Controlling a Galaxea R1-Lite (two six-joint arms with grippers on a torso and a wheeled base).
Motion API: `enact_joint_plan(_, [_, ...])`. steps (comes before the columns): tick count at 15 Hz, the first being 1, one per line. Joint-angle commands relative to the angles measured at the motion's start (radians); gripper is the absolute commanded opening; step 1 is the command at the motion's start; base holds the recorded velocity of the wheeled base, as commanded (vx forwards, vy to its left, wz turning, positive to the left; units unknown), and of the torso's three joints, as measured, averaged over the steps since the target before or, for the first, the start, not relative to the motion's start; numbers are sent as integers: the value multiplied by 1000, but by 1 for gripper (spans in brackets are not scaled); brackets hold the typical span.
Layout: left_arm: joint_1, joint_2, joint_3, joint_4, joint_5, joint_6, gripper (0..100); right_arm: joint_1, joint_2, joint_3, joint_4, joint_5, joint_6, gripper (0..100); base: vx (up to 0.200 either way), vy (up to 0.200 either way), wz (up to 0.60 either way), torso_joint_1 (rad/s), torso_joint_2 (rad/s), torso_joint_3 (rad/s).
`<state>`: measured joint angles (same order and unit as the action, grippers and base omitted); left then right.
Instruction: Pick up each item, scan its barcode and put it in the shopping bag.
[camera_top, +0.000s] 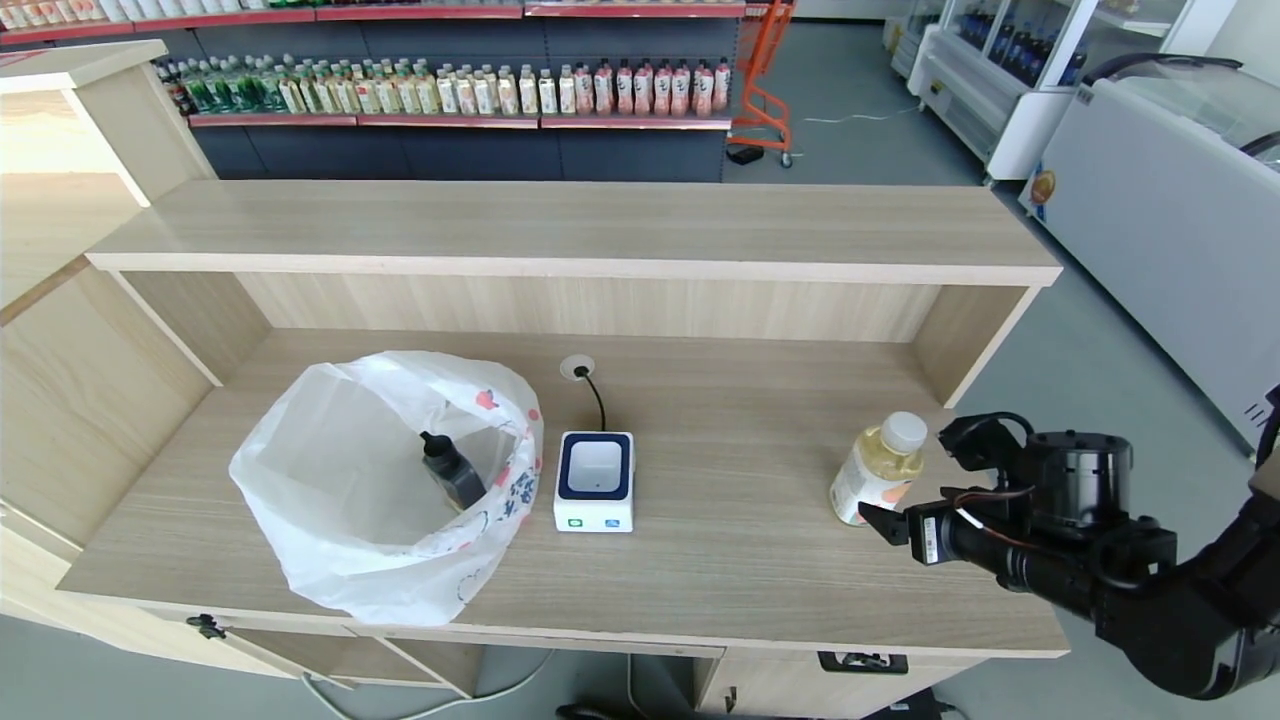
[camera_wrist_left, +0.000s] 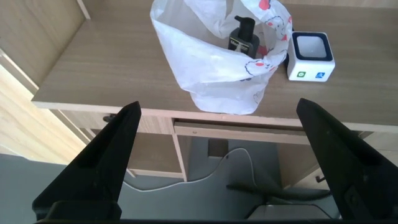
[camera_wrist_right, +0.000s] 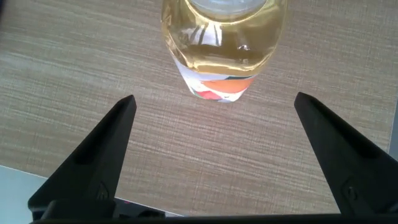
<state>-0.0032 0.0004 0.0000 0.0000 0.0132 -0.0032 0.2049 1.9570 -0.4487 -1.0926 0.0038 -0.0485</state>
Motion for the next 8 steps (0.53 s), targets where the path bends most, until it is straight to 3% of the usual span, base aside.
enact_joint_plan(1, [0,0,0,0,1,0,100,1,46,-11,-27,1,1,100,0,0,0,0,0,0])
enact_joint_plan(8, [0,0,0,0,1,0,100,16,172,-87,-155,5,2,100,0,0,0,0,0,0])
